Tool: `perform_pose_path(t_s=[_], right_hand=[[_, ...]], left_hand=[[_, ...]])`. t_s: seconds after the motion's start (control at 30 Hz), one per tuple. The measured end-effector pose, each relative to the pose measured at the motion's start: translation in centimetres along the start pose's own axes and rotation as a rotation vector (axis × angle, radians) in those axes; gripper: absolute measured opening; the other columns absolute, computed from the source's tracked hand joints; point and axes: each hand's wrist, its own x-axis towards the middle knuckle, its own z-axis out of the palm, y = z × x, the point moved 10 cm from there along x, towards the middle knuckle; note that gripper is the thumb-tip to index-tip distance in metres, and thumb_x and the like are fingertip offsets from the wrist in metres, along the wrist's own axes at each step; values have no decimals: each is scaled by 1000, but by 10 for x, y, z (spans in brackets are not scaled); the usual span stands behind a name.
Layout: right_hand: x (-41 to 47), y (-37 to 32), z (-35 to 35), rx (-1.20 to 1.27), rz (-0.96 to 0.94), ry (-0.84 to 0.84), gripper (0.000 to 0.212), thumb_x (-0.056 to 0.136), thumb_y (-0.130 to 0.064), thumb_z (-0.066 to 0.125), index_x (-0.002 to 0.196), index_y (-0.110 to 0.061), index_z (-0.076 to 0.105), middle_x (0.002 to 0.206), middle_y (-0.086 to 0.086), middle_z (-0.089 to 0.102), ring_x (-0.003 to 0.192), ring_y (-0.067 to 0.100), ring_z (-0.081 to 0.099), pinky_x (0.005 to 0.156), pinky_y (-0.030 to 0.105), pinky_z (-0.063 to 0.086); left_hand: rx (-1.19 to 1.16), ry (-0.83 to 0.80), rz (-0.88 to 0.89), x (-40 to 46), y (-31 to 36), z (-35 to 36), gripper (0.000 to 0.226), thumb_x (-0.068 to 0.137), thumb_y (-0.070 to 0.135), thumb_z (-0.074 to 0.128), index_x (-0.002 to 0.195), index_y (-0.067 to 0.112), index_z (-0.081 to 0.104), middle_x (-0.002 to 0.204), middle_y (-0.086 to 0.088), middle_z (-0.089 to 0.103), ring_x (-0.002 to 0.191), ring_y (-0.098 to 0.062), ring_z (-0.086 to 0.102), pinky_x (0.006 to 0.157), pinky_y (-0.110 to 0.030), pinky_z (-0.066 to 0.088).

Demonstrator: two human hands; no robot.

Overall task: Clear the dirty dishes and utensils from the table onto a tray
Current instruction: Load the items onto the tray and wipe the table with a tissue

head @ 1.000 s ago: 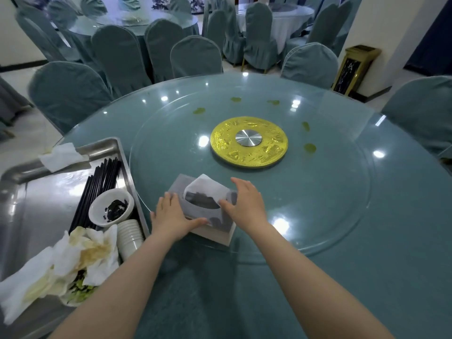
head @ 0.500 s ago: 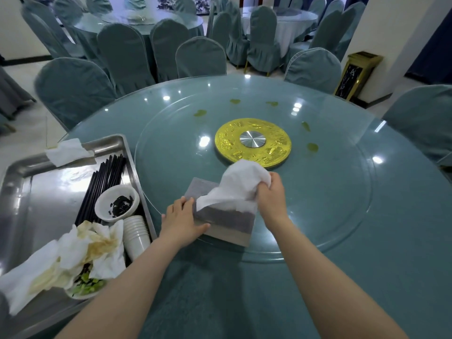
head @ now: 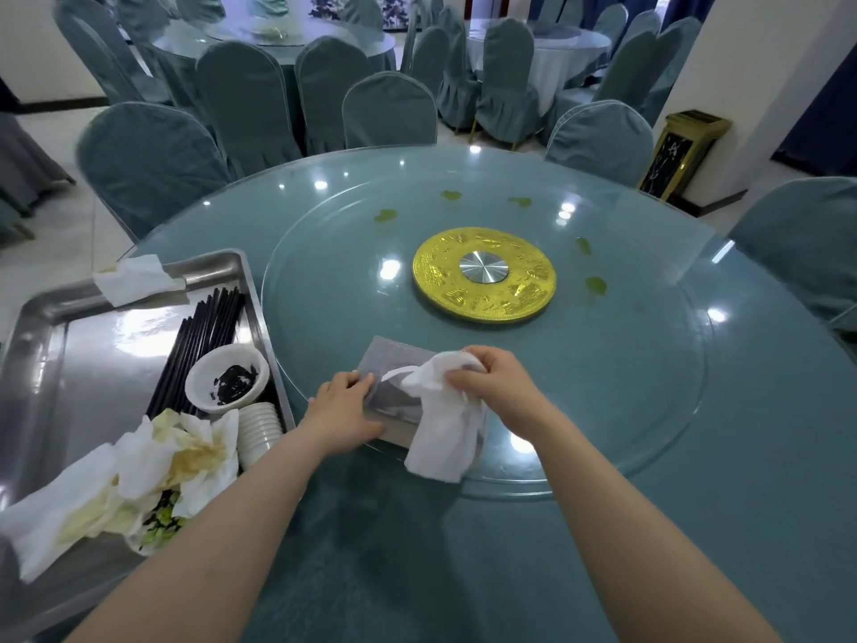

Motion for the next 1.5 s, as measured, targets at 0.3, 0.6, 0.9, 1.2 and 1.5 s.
perform_pose_path(t_s=[0.3, 0.6, 0.9, 1.2, 1.5], right_hand=[[19, 22, 35, -776, -14, -18, 16, 87, -26, 59, 86, -17, 73, 111, 1, 67, 112, 25, 54, 78, 29, 36], [1, -9, -47, -181, -51, 494, 50, 82, -15, 67, 129, -28, 56, 104, -9, 64, 95, 9, 59, 81, 20, 46], [-59, 8, -140, -162, 34, 938, 9, 84, -14, 56, 87, -17, 64, 86, 1, 66, 80, 22, 59, 69, 31, 45], [-56, 21, -144, -214, 141, 742, 49, 82, -14, 67, 129, -15, 58, 115, -1, 61, 109, 19, 57, 89, 25, 39], [-66, 25, -165, -170, 137, 754, 12, 79, -8, 62, 84, -17, 68, 74, -13, 64, 67, 8, 58, 54, 20, 39]], left_hand=[[45, -52, 27, 1, -3, 0, 86, 82, 48, 61, 153, 27, 17, 159, 0, 13, 144, -28, 16, 115, -53, 17], [87, -88, 33, 1, -2, 1, 86, 82, 46, 59, 153, 26, 15, 159, -1, 12, 144, -27, 17, 115, -52, 19], [141, -84, 22, 2, -5, -4, 82, 85, 48, 56, 153, 25, 16, 159, 0, 11, 143, -27, 19, 114, -55, 18], [187, 283, 196, 8, 63, -52, 79, 84, 26, 61, 149, 33, 16, 158, -10, 14, 143, -29, 20, 114, -51, 20], [545, 210, 249, 34, 93, -35, 34, 97, 27, 46, 131, 25, 51, 158, 1, 21, 148, -21, 0, 112, -62, 1]])
